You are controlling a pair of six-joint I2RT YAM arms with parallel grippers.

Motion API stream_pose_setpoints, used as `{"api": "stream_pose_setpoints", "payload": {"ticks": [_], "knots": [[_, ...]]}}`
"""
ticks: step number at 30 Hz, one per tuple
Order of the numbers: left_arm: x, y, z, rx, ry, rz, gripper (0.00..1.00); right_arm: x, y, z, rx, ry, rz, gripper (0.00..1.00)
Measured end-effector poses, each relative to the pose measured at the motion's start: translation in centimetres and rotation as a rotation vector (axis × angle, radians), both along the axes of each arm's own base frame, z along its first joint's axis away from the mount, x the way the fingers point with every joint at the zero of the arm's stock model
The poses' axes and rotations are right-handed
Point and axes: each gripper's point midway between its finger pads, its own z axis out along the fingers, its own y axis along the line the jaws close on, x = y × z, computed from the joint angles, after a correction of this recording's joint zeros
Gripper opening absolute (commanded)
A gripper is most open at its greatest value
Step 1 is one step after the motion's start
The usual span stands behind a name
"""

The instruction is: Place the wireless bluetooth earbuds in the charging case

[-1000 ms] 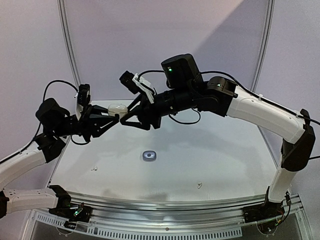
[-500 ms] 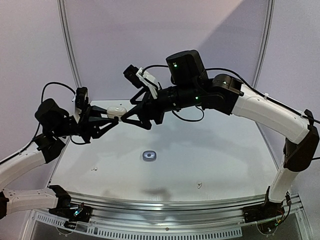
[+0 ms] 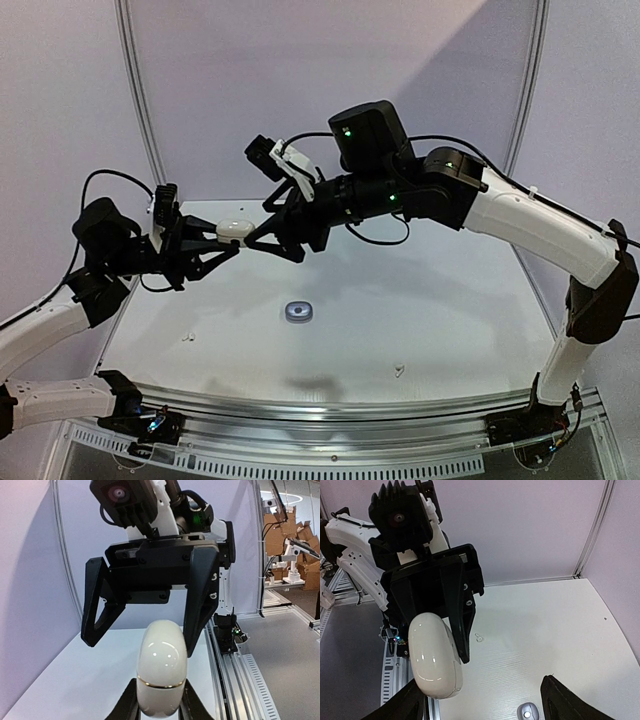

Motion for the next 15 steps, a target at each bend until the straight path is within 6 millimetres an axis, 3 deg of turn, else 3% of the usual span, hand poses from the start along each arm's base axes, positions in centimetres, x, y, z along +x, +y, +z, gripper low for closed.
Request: {"api": "stream_pose_setpoints", "payload": {"ticks": [5, 11, 15], "knots": [[0.1, 0.0, -0.5, 0.017, -0.011, 0.003, 0.00, 0.0, 0.0, 0.1, 0.002, 0.000, -0.001, 0.80], [-0.6, -0.4, -1.4, 0.050, -0.008, -0.031, 0.00, 1.2, -0.1, 2.6, 0.064, -0.037, -0.044, 0.79], [-0.7, -0.4, -1.5, 0.054, -0.013, -0.038, 0.00, 1.8, -0.2, 2.9, 0.070, -0.044, -0.063, 0.79]]}}
